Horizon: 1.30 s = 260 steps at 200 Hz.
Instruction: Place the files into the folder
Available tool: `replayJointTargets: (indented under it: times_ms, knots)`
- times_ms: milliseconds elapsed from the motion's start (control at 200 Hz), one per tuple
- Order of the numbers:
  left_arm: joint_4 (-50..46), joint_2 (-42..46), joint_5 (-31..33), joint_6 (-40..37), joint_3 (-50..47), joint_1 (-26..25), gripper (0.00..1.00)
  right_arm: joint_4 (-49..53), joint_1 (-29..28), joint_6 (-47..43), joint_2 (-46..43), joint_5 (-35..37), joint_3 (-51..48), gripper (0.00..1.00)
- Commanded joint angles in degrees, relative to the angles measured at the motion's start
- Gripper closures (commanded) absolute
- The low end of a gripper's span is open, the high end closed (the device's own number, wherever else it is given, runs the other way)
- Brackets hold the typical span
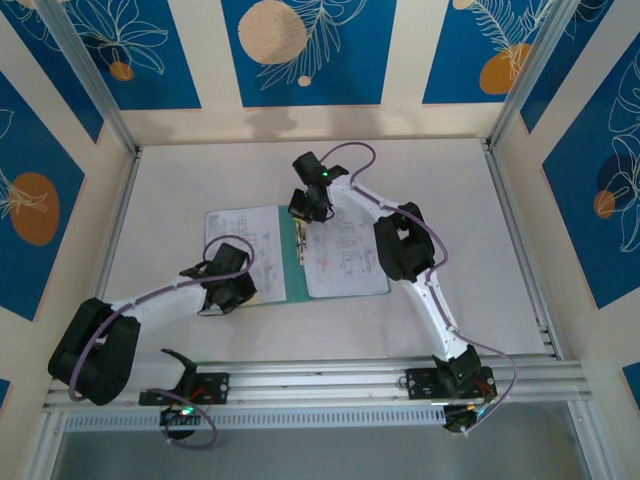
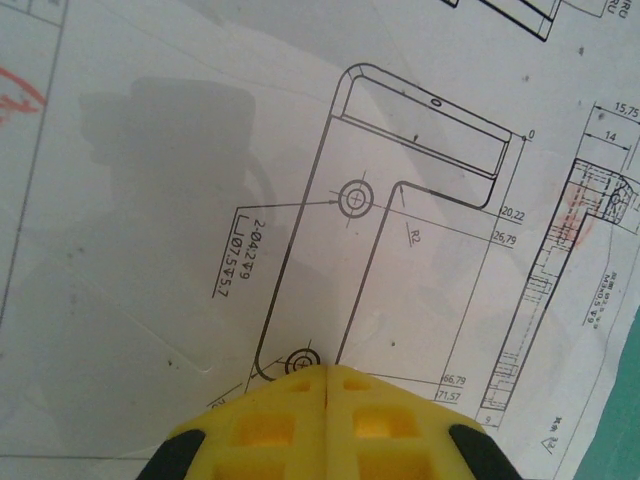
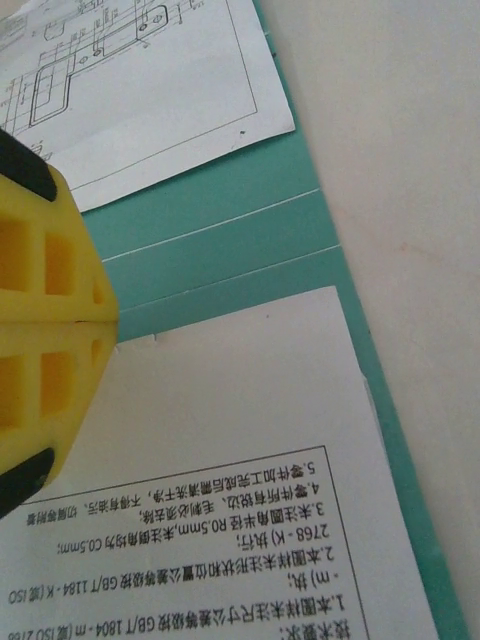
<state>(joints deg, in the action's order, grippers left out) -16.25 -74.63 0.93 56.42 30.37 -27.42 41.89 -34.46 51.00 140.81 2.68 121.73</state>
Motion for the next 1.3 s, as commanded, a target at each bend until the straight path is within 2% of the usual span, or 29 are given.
replayJointTargets:
  times_ms: [0,220,840,1165,1295]
  knots:
    - [-2.9,-0.5,0.9,-0.2,-2.1,0.7,1.00,1.4,-0.6,-1.3,-0.3,-1.4,1.1,1.00]
    - [-2.4,-0.8,1.0,0.3,-2.5,0.7,1.00,0.1,-1.7,-1.3,-3.5,-1.9,-1.4,1.00]
    - [-1.4,-1.1,1.1,1.5,-2.8,0.7,1.00,-6.4,-3.4,1.2,-14.8,-3.0,-17.1,1.00]
    - [-1.3,-0.9,1.0,1.8,-2.7,0.6,1.00,-11.8,-5.6,3.8,-25.2,-2.4,-29.9,1.00]
    - [-1.1,-1.0,0.7,2.0,-2.9,0.5,1.00,-12.9,-6.6,7.2,-31.4,0.9,-36.1,1.00]
